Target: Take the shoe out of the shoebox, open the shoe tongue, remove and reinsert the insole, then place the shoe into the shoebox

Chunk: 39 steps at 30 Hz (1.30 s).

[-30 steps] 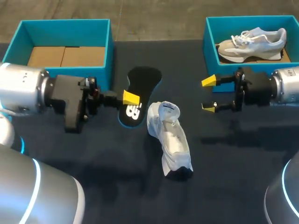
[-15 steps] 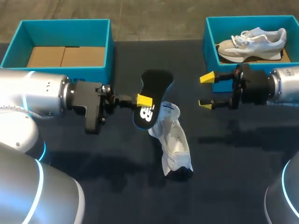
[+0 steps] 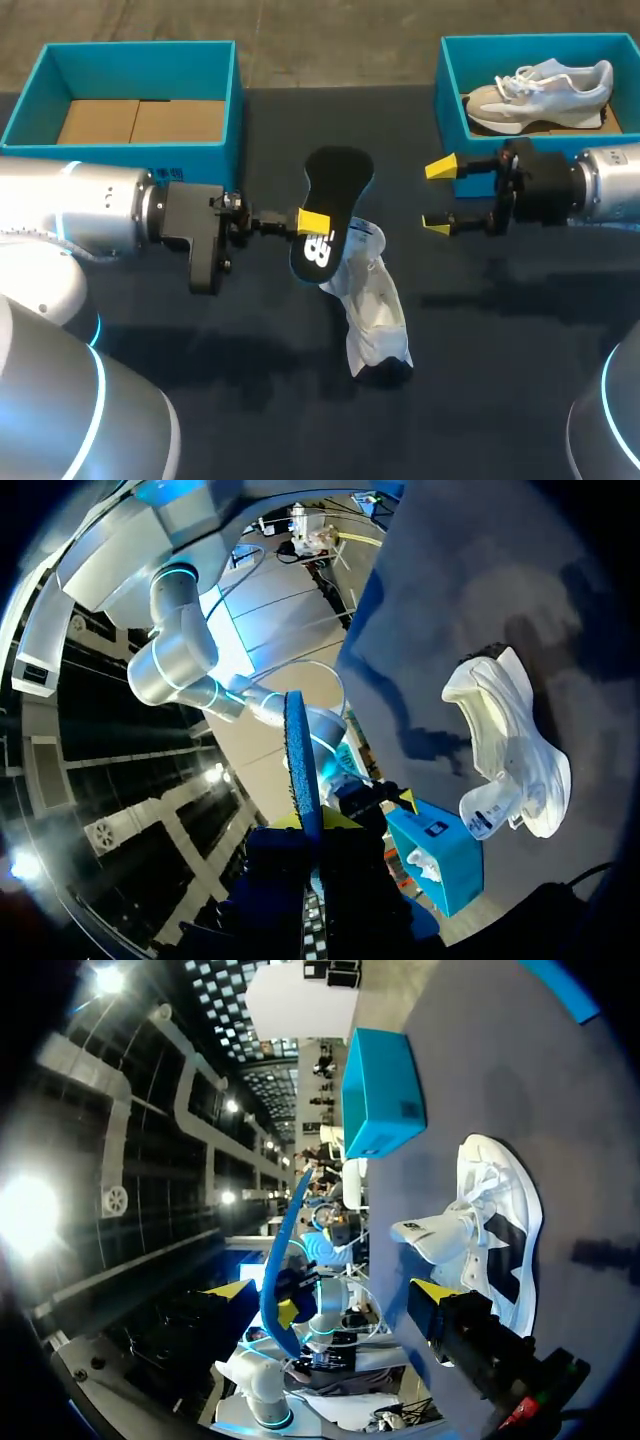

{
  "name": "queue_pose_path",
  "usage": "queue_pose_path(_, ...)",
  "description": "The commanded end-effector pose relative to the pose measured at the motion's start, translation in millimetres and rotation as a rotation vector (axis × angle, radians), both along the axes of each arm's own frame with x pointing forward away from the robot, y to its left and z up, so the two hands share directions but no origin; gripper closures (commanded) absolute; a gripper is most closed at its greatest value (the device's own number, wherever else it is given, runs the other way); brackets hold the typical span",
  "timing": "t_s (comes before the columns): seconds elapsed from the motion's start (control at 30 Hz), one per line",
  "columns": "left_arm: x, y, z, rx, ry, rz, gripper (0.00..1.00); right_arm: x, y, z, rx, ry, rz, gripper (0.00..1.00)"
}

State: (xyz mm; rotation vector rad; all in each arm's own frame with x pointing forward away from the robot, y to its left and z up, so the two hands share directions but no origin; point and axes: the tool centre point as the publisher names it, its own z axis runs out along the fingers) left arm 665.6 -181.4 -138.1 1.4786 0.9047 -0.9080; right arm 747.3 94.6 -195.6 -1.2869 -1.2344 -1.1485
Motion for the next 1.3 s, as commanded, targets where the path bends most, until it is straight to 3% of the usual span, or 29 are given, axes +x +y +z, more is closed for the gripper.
queue_pose_path(0.03, 6.8, -8, -18, -0.011, -0.016, 0.015, 1.00, 10.4, 16, 5, -0.012, 0.011, 0.010, 0.00)
queue_pose_path(0.3, 17.6, -17, -26, -0.014, -0.106, 0.031, 1.00, 9.8, 37, 18, 0.003, 0.006, 0.031, 0.00)
queue_pose_path(0.73, 36.2, -19, -34, 0.010, -0.170, 0.098, 1.00, 4.5, 60, 20, 0.032, 0.029, 0.040, 0.00)
queue_pose_path(1.3, 32.2, -19, -36, 0.025, -0.201, 0.126, 1.00, 6.0, 71, 28, 0.042, 0.019, 0.065, 0.00)
